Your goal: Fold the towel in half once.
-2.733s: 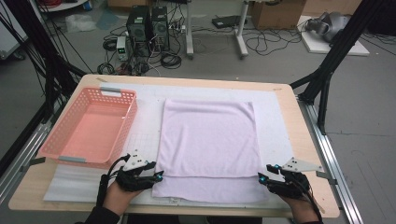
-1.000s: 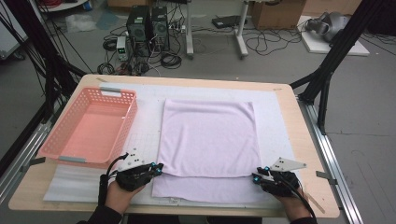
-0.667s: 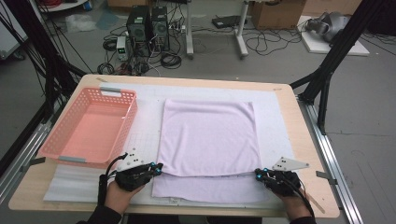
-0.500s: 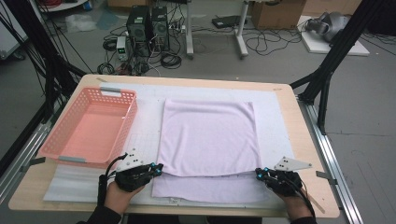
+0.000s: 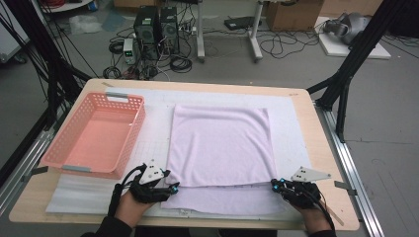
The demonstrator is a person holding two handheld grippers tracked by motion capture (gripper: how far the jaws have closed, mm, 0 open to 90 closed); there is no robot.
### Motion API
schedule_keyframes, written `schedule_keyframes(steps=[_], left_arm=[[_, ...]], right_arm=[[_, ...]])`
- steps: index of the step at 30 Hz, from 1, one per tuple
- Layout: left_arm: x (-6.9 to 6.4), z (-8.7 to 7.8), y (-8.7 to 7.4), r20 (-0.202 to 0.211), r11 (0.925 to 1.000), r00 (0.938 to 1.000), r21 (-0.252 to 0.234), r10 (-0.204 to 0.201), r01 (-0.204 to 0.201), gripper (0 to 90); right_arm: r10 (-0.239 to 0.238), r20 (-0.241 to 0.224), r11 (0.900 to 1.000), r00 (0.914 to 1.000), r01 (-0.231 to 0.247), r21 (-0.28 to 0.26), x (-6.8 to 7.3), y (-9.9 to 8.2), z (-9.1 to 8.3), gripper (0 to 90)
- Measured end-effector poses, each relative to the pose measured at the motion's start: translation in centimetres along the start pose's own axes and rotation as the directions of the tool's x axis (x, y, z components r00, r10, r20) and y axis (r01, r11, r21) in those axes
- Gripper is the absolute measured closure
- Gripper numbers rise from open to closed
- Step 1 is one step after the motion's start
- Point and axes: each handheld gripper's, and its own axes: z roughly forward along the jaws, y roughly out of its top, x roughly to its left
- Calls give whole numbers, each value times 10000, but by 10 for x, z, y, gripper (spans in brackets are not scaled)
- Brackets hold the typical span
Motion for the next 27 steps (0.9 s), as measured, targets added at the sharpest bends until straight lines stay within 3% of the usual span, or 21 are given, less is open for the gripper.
schedule_keyframes(steps=[3,5,6,14,27], left_arm=[[-2,3,1,-77,9990,9990,-15,442,-442,660],[-3,2,1,-172,9971,9970,-30,755,-756,821],[-3,1,1,-147,9974,9973,-62,723,-724,836],[1,-16,0,359,9980,9993,-628,105,-82,861],[-13,-46,-2,1102,9995,9939,-313,108,-74,861]], right_arm=[[-3,5,10000,10000,3,2,0,0,0,865],[58,7,10000,10000,-58,15,0,0,0,865],[66,-4,10000,10000,-66,18,0,0,0,865],[94,-128,9999,9999,-94,47,1,0,-2,865],[-497,-734,9978,9961,528,406,16,-3,-27,871]])
